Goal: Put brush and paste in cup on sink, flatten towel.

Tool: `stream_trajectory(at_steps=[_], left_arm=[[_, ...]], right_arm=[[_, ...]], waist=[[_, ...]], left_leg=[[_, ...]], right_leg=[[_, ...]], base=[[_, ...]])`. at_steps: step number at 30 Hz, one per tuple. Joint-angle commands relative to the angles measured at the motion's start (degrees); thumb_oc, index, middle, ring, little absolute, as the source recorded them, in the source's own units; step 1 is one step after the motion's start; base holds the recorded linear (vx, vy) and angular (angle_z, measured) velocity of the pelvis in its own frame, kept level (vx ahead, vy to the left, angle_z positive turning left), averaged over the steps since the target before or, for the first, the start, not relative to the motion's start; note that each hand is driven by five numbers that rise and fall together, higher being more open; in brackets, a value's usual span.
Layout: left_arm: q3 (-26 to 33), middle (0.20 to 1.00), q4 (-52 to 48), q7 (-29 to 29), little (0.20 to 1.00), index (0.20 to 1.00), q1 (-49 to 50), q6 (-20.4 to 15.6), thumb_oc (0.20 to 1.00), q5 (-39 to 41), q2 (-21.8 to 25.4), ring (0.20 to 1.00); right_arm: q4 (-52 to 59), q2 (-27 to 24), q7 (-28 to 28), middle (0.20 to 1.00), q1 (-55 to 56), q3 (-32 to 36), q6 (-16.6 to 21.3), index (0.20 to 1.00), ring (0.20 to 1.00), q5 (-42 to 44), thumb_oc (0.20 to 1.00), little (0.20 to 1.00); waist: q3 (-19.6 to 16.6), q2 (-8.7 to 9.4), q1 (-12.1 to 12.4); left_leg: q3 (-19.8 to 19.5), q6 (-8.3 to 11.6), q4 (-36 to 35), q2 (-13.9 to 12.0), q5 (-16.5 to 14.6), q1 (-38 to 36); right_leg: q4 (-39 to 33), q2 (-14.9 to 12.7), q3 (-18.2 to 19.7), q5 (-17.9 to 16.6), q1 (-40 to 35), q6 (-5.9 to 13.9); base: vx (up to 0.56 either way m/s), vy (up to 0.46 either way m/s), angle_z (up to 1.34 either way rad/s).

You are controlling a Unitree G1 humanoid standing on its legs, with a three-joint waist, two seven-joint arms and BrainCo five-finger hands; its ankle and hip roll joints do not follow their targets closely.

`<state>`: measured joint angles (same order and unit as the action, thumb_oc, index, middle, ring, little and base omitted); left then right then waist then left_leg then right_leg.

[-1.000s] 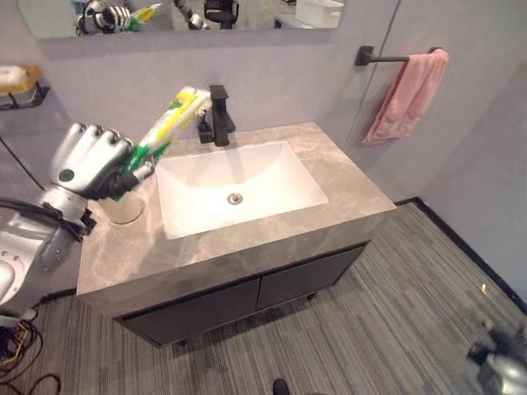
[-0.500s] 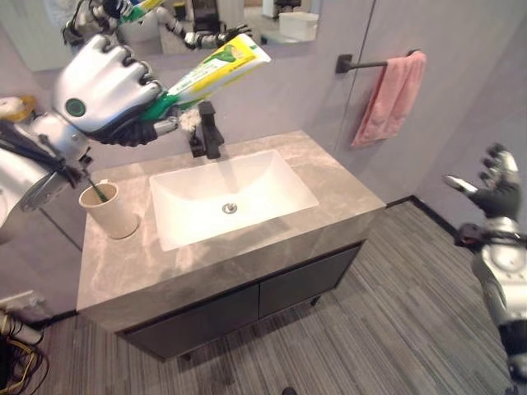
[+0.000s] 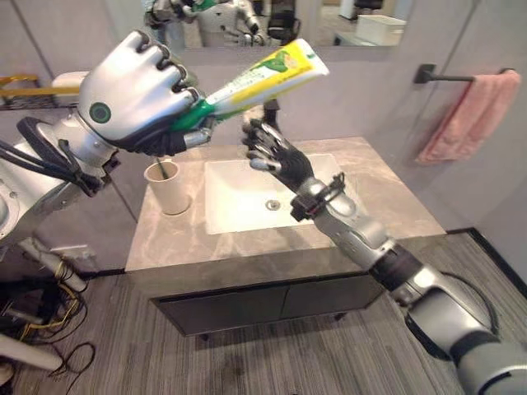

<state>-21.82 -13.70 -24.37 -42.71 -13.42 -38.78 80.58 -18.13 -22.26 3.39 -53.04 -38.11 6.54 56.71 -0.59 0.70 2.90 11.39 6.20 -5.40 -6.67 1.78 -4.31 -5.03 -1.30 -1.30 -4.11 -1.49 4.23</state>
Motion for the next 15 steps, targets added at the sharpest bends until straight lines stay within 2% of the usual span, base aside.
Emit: stream_trajectory(at_steps=[1, 6, 10, 13, 15], left_arm=[[-1.28, 0.200, 2.89, -3.61, 0.200, 0.200, -7.71, 0.62, 0.200, 1.59, -0.94, 0.200], [-6.01, 0.200, 0.87, -2.85, 0.200, 0.200, -10.23, -0.59, 0.200, 0.66, -1.19, 0.200], [-6.06, 0.200, 0.38, -2.54, 0.200, 0.200, -8.95, -1.02, 0.200, 0.07, -1.36, 0.200], [-6.32, 0.200, 1.08, -2.08, 0.200, 0.200, -7.77, -0.71, 0.200, 0.05, -2.76, 0.200], [-6.52, 0.200, 1.34, -1.85, 0.200, 0.200, -7.31, -0.92, 0.200, 0.16, -3.33, 0.200]], right_arm=[[-0.96, -2.04, 3.39, 1.000, -3.22, 3.26, 5.20, 1.000, 1.000, 5.14, 1.000, 1.000], [2.06, 0.13, 3.28, 1.000, -5.83, 3.41, 7.71, 1.000, 1.000, 5.89, 1.000, 1.000], [5.50, 0.89, 3.35, 1.000, -5.52, 4.25, 9.17, 1.000, 1.000, 5.93, 1.000, 1.000], [8.77, 5.80, 3.56, 1.000, -4.84, 4.55, 10.87, 1.000, 1.000, 6.91, 1.000, 1.000], [9.88, 6.43, 3.98, 1.000, -4.65, 4.59, 11.00, 1.000, 1.000, 6.92, 1.000, 1.000]], waist=[[-1.07, 1.36, -0.37], [-1.13, 2.25, 0.63], [-1.31, 2.66, 0.90], [-1.23, 2.61, 1.18], [-1.28, 2.62, 1.17]], left_leg=[[-1.51, 2.65, 0.40, -0.59, -3.46, -3.95], [-3.01, 2.30, 0.40, -0.03, -3.33, -3.23], [-3.73, 2.09, 0.40, 0.31, -3.67, -3.14], [-3.79, 1.70, 0.40, 0.68, -3.98, -3.32], [-3.80, 1.61, 0.40, 0.76, -4.08, -3.45]], right_leg=[[0.03, -8.39, -4.75, -1.86, 0.51, 8.23], [0.03, -9.11, -6.30, -1.49, -0.26, 8.15], [0.03, -9.57, -7.25, -1.30, -0.82, 8.03], [0.03, -9.75, -7.39, -1.41, -0.88, 8.06], [0.03, -9.79, -7.33, -1.47, -0.87, 8.07]], base=[[0.06, 0.020, 0.23], [0.04, 0.021, 0.17], [0.05, 0.025, 0.10], [0.04, 0.020, 0.00], [0.04, 0.014, 0.00]])
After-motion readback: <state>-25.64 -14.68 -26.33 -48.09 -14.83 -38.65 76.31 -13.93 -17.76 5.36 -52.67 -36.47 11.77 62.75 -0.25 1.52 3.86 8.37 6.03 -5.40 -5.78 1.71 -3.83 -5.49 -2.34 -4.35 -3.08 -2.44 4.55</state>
